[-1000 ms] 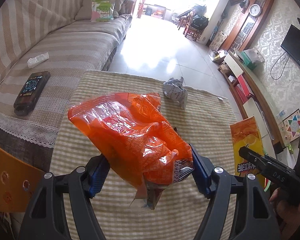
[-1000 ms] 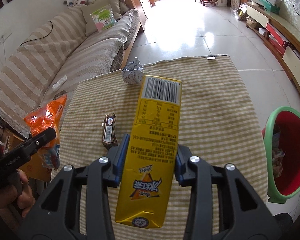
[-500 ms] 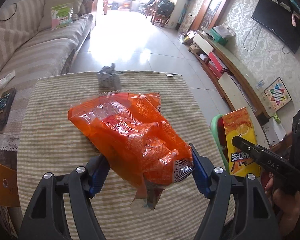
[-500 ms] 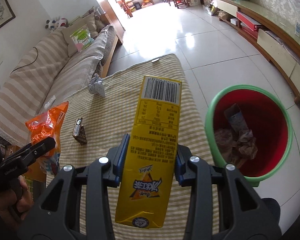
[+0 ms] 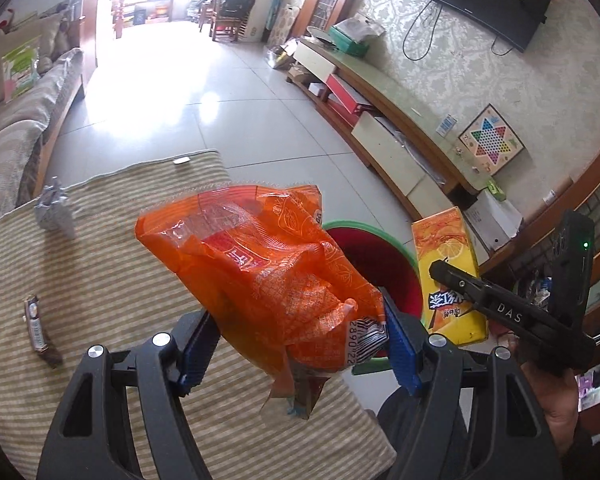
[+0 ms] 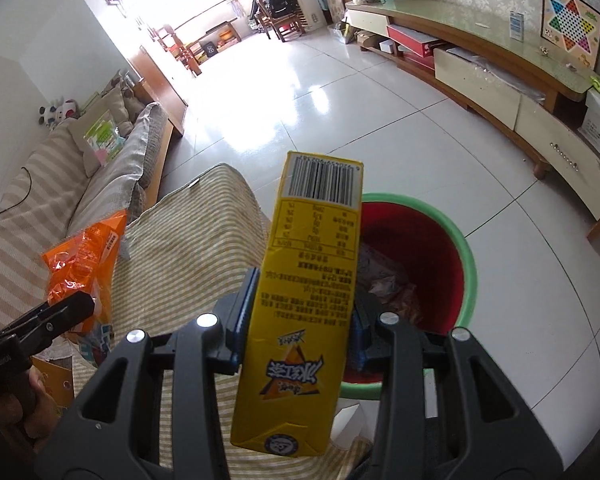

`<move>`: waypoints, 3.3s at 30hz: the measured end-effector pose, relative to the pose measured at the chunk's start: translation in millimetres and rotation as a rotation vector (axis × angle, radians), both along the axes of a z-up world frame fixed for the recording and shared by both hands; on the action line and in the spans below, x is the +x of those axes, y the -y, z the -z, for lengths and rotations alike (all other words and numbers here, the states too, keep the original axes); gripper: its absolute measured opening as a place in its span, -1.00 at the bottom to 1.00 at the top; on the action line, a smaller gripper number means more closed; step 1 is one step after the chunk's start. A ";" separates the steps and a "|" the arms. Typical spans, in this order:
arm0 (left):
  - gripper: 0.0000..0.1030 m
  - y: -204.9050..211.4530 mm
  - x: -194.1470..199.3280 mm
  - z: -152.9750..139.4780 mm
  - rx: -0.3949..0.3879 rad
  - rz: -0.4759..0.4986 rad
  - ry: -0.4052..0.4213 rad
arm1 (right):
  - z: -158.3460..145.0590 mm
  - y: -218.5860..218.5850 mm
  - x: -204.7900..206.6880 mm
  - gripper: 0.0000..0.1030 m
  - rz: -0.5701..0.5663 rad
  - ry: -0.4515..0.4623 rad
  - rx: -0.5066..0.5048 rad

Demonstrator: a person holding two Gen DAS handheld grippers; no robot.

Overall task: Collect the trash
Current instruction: 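Lift the bag and box and carry them over the red bin, then open both tools above the red bin to drop bag and box, then withdraw both tools from the bin back over the table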

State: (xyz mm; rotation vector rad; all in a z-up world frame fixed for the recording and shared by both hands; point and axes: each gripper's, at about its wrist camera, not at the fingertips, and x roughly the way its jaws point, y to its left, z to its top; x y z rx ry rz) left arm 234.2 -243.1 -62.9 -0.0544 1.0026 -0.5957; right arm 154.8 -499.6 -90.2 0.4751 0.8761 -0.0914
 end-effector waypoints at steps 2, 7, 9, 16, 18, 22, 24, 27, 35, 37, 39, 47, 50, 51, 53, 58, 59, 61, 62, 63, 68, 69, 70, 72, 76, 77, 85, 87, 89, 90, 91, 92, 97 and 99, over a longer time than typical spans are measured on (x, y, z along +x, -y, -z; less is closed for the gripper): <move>0.34 16.0 2.9 1.4 0.003 0.024 -0.005 | -1.2 11.5 -1.0 -0.26 0.014 0.005 -0.005; 0.35 55.4 5.5 2.0 0.001 0.084 -0.014 | 2.5 39.6 -3.2 -0.26 0.037 0.009 0.008; 0.35 68.8 5.0 2.6 0.005 0.104 -0.015 | 4.4 47.8 -3.6 -0.26 0.043 0.007 0.008; 0.36 103.0 9.8 8.7 -0.012 0.145 -0.054 | 14.0 63.7 -7.3 -0.26 0.046 -0.005 0.019; 0.36 113.7 12.6 9.0 -0.010 0.153 -0.062 | 17.9 67.5 -7.5 -0.26 0.050 -0.008 0.029; 0.37 125.5 13.4 11.1 0.002 0.171 -0.065 | 22.3 70.8 -6.2 -0.26 0.056 -0.012 0.040; 0.37 128.9 15.4 12.6 0.001 0.171 -0.073 | 23.8 72.2 -5.1 -0.26 0.054 -0.014 0.044; 0.37 136.6 17.1 13.8 0.005 0.177 -0.079 | 25.0 75.5 -5.8 -0.26 0.060 -0.014 0.052; 0.48 142.5 22.4 18.2 0.003 0.156 -0.090 | 27.0 77.0 -5.2 -0.26 0.060 -0.016 0.057; 0.52 141.2 24.6 19.1 -0.009 0.155 -0.099 | 28.0 77.1 -5.6 -0.26 0.062 -0.014 0.059; 0.70 141.8 24.6 19.0 -0.013 0.147 -0.097 | 29.6 77.7 -5.1 -0.26 0.063 -0.017 0.058; 0.83 136.2 28.3 11.4 -0.030 0.108 -0.072 | 32.8 76.3 -2.7 -0.26 0.056 -0.021 0.059; 0.83 129.8 28.7 7.4 -0.040 0.095 -0.061 | 32.9 74.0 0.4 -0.25 0.042 -0.018 0.067; 0.83 127.4 28.7 6.6 -0.043 0.090 -0.059 | 32.5 72.0 1.9 -0.13 0.032 -0.016 0.068; 0.83 120.3 29.0 5.3 -0.044 0.083 -0.056 | 30.7 68.4 3.7 0.58 0.026 -0.019 0.044; 0.83 103.9 29.3 2.2 -0.047 0.051 -0.052 | 23.7 59.9 6.6 0.89 0.014 -0.005 0.014; 0.83 100.3 28.1 1.9 -0.048 0.044 -0.053 | 23.8 57.8 6.6 0.90 0.014 -0.005 0.021; 0.83 91.2 24.8 1.4 -0.060 0.036 -0.052 | 22.9 54.3 7.0 0.90 0.014 -0.003 0.026; 0.83 86.7 22.6 0.8 -0.063 0.030 -0.051 | 21.3 50.2 6.9 0.91 0.015 -0.002 0.024; 0.83 82.2 21.4 0.3 -0.063 0.027 -0.049 | 20.3 47.8 7.1 0.91 0.016 -0.003 0.021; 0.84 52.0 6.1 -5.7 -0.058 -0.017 -0.028 | 13.5 33.2 5.9 0.91 0.040 -0.023 -0.004; 0.84 44.6 2.9 -6.6 -0.059 -0.025 -0.029 | 12.0 30.2 5.3 0.91 0.038 -0.018 0.000; 0.84 37.5 -0.4 -7.3 -0.057 -0.033 -0.025 | 9.2 25.0 5.9 0.91 0.036 -0.013 -0.001; 0.84 21.1 -7.8 -9.1 -0.048 -0.052 -0.011 | 4.6 12.7 5.8 0.91 0.022 -0.005 -0.010; 0.84 -16.2 -18.7 -10.0 -0.042 -0.096 -0.007 | -3.2 -17.8 9.0 0.91 -0.024 0.001 -0.026; 0.84 -26.9 -21.6 -10.0 -0.042 -0.110 -0.005 | -5.5 -26.6 9.7 0.91 -0.037 0.004 -0.030; 0.84 -110.1 -40.8 -7.7 -0.049 -0.230 0.001 | -20.8 -90.4 15.3 0.91 -0.139 0.019 -0.072; 0.84 -129.5 -45.3 -6.8 -0.048 -0.263 0.006 | -24.5 -108.4 17.5 0.91 -0.167 0.020 -0.085; 0.84 -149.5 -50.3 -5.2 -0.034 -0.297 0.017 | -28.7 -126.7 20.1 0.91 -0.194 0.022 -0.096; 0.84 -156.6 -53.1 -5.4 -0.018 -0.312 0.026 | -30.5 -134.9 20.8 0.91 -0.207 0.024 -0.101; 0.84 -164.9 -56.3 -4.0 0.006 -0.328 0.040 | -31.9 -143.0 22.3 0.91 -0.221 0.026 -0.104; 0.84 -173.1 -59.6 -1.9 0.035 -0.342 0.056 | -33.4 -153.1 23.5 0.91 -0.238 0.026 -0.110; 0.84 -218.0 -63.9 18.7 0.069 -0.414 0.032 | -37.0 -195.2 29.9 0.91 -0.323 0.025 -0.156; 0.84 -234.2 -61.1 28.6 0.059 -0.451 0.009 | -37.2 -210.7 32.5 0.91 -0.352 0.028 -0.166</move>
